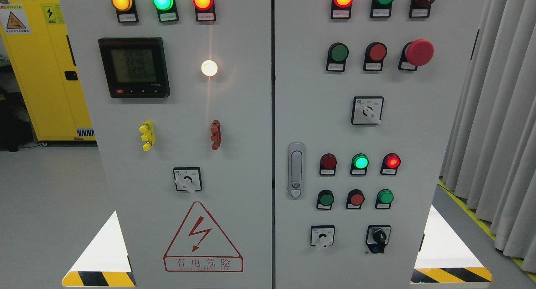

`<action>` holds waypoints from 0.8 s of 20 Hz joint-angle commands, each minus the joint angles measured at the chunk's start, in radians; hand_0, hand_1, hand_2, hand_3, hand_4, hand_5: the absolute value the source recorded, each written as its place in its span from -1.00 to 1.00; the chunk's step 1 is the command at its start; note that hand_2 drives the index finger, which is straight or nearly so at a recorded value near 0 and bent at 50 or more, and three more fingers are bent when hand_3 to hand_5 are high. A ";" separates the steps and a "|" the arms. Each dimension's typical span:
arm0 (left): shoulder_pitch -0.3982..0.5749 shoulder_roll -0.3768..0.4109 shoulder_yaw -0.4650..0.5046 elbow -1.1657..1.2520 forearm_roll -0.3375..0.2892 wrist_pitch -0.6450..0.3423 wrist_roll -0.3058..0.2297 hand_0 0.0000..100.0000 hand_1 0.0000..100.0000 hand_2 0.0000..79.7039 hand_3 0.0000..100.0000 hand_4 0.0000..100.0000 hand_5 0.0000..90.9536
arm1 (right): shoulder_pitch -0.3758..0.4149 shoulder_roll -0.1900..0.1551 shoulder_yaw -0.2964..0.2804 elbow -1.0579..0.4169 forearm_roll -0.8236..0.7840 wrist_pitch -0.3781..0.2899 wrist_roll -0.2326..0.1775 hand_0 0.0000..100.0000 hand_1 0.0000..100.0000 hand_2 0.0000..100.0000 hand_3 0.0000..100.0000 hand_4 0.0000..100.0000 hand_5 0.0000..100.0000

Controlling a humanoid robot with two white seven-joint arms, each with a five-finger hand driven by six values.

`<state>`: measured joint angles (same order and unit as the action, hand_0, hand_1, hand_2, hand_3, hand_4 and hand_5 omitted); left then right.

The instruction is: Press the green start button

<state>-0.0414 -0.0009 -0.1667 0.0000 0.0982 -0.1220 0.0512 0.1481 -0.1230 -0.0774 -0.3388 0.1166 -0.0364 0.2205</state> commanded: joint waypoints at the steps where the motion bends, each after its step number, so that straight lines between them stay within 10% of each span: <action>1: 0.005 -0.031 0.001 -0.023 0.000 0.001 -0.001 -0.76 0.11 -1.00 -1.00 -1.00 -1.00 | 0.086 0.035 0.004 -0.440 0.168 0.024 -0.018 -0.71 -0.26 -1.00 -1.00 -1.00 -1.00; 16: 0.011 -0.093 0.000 -0.015 -0.002 0.001 -0.001 -0.76 0.11 -1.00 -1.00 -1.00 -1.00 | 0.093 0.052 -0.038 -0.434 0.252 0.027 -0.036 -0.69 -0.24 -1.00 -1.00 -1.00 -1.00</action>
<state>-0.0051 -0.0593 -0.1664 -0.0001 0.0975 -0.1226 0.0489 0.2361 -0.0829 -0.0898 -0.6907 0.3524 -0.0095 0.1830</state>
